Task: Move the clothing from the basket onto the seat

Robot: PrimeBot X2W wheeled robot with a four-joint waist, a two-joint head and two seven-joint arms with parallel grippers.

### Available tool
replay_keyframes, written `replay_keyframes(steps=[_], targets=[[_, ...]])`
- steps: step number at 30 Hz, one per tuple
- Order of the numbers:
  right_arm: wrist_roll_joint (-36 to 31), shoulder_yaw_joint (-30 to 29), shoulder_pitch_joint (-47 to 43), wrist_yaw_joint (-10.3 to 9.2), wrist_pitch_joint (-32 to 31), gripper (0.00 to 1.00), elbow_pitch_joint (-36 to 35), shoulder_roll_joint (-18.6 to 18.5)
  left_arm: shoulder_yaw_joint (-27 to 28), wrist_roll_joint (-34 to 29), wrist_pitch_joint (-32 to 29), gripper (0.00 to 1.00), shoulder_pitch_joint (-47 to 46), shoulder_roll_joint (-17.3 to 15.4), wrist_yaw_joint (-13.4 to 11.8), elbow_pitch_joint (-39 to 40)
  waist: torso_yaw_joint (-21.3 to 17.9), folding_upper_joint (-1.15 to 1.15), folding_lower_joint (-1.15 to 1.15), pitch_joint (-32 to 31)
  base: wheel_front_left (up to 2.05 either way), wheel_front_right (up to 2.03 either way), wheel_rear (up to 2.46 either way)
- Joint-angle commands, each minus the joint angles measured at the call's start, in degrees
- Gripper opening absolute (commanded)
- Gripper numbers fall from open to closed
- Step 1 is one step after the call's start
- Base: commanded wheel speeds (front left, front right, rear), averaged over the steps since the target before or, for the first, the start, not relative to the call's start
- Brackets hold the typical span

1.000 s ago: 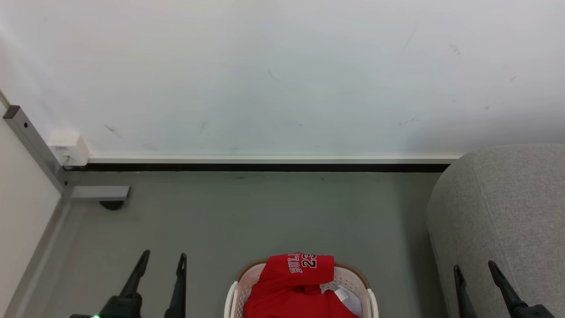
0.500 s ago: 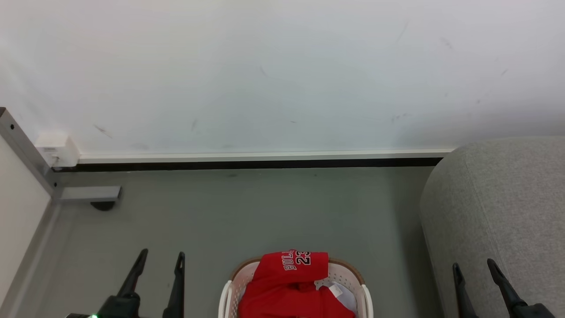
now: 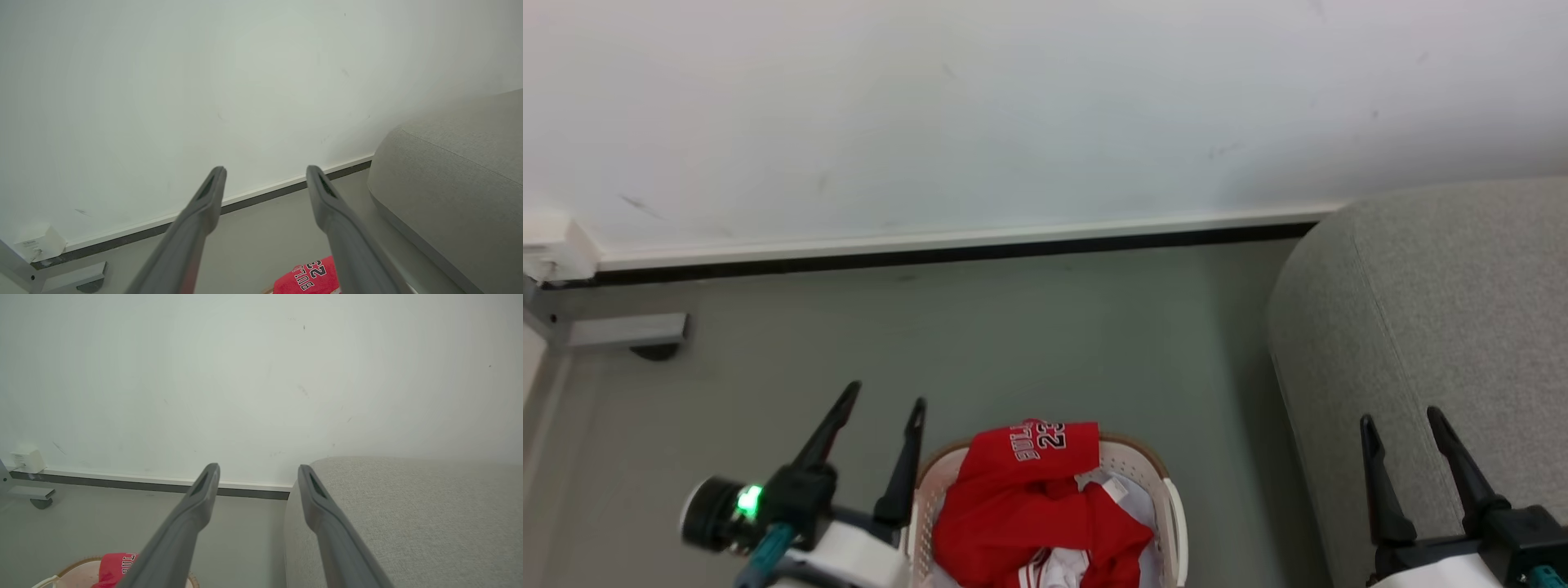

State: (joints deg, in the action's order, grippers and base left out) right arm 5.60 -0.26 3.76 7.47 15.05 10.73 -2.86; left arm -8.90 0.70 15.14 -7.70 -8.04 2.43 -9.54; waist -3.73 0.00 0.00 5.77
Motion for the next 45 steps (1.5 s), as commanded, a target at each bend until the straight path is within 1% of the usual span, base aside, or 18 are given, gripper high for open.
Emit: replay_keyframes(steps=[1,6,12,20,25,29,30,31,37,45], targets=[[0.26,-0.04,0.88,0.04,0.20,1.00,-0.51,-0.06,-0.63,-0.70,0.02,1.00,-1.73,-0.25,0.46,-0.91,-1.15,0.00,0.00,1.86,0.00,0.00,0.00],[-0.32,0.72,3.35,0.04,0.20,1.00,-1.71,-0.06,-5.45,-3.36,0.02,1.00,-9.24,-0.33,2.44,-8.18,-2.77,0.00,0.00,5.90,0.00,0.00,0.00],[-0.78,1.46,6.61,0.04,0.20,1.00,-2.85,-0.05,-11.20,-6.88,-0.44,1.00,-17.36,0.67,3.51,-20.65,-4.68,0.00,0.00,10.50,0.00,0.00,0.00],[-1.01,3.96,11.48,0.03,0.20,1.00,-4.73,-0.05,-21.68,-13.50,-6.61,1.00,-25.96,0.84,4.72,-37.01,-6.70,0.00,0.00,17.85,0.00,0.00,0.00],[-0.37,5.73,13.59,0.03,0.20,1.00,-6.23,-0.06,-26.20,-15.55,-9.47,1.00,-30.66,0.64,4.92,-45.29,-7.29,0.00,0.00,22.58,0.00,0.00,0.00],[0.05,6.94,14.31,0.03,0.20,1.00,-7.41,-0.06,-28.50,-16.76,-10.39,1.00,-33.93,0.48,4.98,-50.61,-7.54,0.00,0.00,25.93,0.00,0.00,0.00],[0.07,7.23,14.53,0.03,0.20,1.00,-7.76,-0.05,-28.61,-16.86,-10.64,1.00,-34.69,0.37,4.85,-51.75,-7.60,0.00,0.00,26.64,0.00,0.00,0.00],[0.17,7.48,14.79,0.03,0.20,1.00,-8.13,-0.05,-28.72,-17.17,-11.05,1.00,-35.48,0.12,4.04,-52.81,-7.71,0.00,0.00,27.40,0.00,0.00,0.00],[2.58,10.29,14.77,0.03,0.20,1.00,-10.52,-0.05,-29.43,-17.62,-12.03,1.00,-38.94,-0.50,1.13,-57.79,-8.32,0.00,0.00,31.05,0.00,0.00,0.00],[5.15,12.25,13.95,0.03,0.20,1.00,-14.01,-0.05,-29.51,-16.66,-11.15,1.00,-43.30,-1.59,-0.56,-60.76,-9.19,0.00,0.00,36.48,0.00,0.00,0.00]])
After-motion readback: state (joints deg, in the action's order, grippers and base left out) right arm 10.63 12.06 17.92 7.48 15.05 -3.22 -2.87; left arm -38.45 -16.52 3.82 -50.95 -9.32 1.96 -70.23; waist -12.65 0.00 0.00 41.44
